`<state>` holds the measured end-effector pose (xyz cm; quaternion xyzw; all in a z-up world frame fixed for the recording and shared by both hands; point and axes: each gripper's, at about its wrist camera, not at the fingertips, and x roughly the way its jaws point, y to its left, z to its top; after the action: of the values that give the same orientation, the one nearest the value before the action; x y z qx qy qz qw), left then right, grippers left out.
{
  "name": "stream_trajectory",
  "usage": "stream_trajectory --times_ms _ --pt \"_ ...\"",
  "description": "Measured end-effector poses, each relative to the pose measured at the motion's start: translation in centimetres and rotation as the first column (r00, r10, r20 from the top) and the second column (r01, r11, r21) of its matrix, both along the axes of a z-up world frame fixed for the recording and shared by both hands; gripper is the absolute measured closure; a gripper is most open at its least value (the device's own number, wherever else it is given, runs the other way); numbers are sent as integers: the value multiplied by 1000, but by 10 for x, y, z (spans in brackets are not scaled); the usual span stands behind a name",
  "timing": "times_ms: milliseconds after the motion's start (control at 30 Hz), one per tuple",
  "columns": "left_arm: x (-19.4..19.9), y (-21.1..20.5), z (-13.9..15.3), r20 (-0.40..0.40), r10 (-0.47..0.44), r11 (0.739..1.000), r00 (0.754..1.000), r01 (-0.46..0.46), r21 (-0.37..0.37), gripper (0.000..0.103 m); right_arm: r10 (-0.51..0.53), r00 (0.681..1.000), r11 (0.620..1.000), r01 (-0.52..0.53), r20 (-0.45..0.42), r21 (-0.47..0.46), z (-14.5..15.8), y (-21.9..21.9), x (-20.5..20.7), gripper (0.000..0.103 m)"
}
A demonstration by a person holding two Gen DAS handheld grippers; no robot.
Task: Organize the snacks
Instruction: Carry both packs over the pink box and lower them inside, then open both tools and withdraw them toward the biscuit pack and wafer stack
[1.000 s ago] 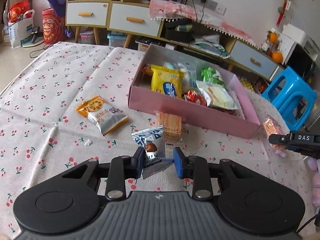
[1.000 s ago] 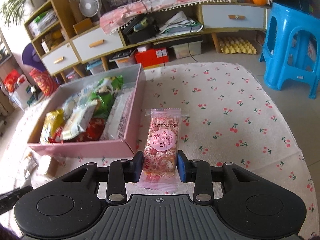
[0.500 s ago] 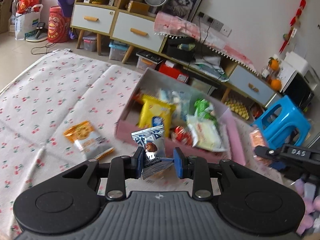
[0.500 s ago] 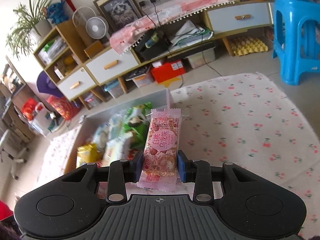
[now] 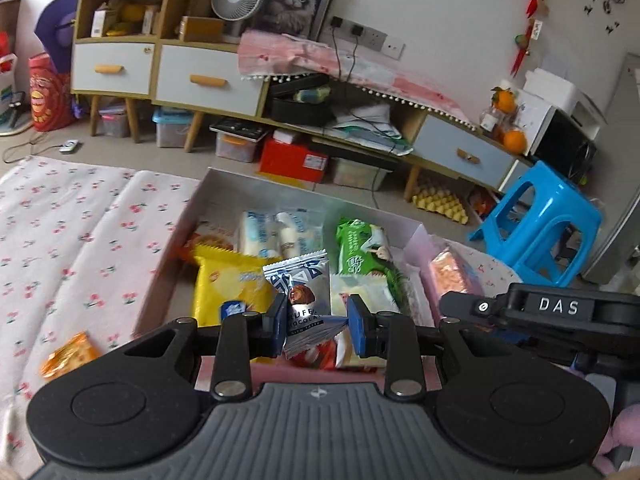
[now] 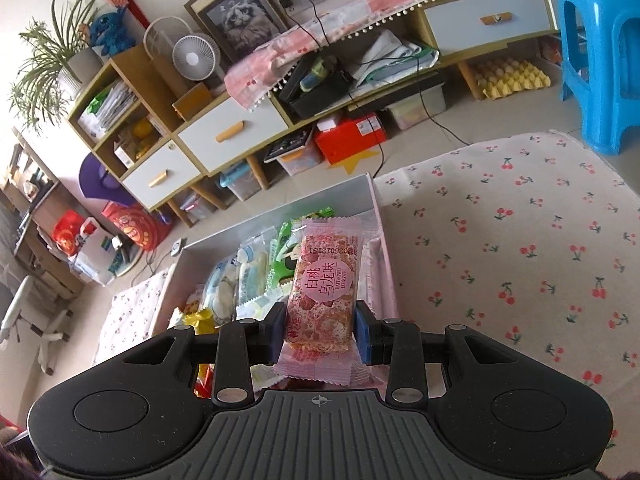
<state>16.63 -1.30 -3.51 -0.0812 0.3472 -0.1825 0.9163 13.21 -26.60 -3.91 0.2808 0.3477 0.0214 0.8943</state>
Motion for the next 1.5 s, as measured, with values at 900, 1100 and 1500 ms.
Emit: stream_trajectory --times_ms 900,1100,1500 --pt "1 -11 4 6 14 995 1000 -14 95 36 0 1000 999 0 20 -33 11 2 -2 33" --pt "-10 -7 11 9 14 994 1000 -15 107 23 11 1000 999 -10 12 -40 18 5 -7 25" --pt "-33 10 30 37 24 972 999 -31 234 4 37 999 996 -35 22 -80 37 17 -25 16"
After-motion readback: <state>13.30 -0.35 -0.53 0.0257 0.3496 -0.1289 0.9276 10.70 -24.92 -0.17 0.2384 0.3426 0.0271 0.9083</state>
